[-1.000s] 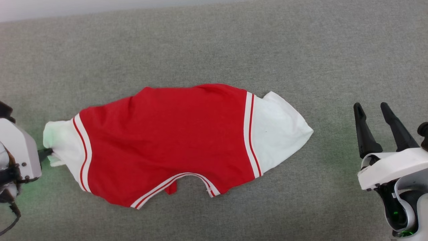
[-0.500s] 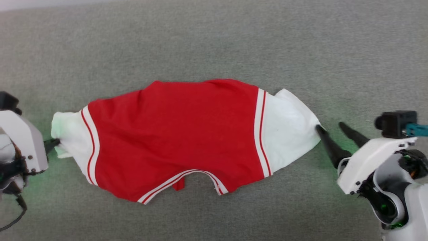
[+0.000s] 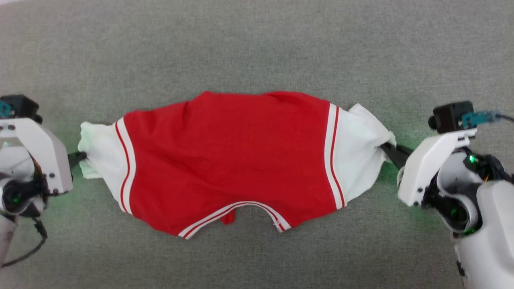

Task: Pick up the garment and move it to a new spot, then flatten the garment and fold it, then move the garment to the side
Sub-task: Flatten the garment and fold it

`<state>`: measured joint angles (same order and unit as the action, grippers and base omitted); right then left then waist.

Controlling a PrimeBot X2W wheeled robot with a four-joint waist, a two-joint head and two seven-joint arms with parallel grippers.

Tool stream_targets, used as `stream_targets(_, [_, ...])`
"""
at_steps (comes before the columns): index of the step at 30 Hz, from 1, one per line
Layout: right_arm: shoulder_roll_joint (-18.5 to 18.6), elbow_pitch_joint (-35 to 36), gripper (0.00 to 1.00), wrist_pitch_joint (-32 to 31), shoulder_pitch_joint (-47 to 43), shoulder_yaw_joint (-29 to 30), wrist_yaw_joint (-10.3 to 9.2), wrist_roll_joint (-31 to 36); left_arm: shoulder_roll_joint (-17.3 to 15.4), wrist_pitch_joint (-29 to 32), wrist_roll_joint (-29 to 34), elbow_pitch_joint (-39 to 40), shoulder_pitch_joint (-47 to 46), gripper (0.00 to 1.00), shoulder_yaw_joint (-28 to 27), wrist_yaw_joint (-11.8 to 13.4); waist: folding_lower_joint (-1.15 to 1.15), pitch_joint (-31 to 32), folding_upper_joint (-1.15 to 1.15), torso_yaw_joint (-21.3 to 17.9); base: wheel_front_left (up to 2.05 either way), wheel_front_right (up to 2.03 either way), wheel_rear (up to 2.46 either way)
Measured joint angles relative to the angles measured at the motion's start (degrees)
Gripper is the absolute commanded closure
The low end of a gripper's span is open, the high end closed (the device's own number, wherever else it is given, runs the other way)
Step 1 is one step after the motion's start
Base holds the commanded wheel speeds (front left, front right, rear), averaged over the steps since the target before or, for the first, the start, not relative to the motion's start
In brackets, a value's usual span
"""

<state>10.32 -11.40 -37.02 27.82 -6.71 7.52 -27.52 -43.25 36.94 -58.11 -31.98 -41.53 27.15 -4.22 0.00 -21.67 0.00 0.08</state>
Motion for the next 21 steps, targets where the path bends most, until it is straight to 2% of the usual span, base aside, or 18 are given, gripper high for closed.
stream_targets(10, [0.8, 0.2, 1.0, -2.8, 9.9, 3.4, 0.0, -3.5, -2.1, 2.9, 0.7, 3.7, -7.1, 1.0, -0.5, -0.4, 0.0, 4.7, 0.0, 0.4, 0.0, 0.0, 0.0])
stream_targets(21, [-1.4, -4.9, 1.0, -2.4, 23.7, 7.6, 0.0, -8.0, -2.9, 5.6, 1.7, 5.8, -18.3, 1.0, -1.2, -0.8, 0.0, 12.7, 0.0, 0.4, 0.0, 0.0, 0.0])
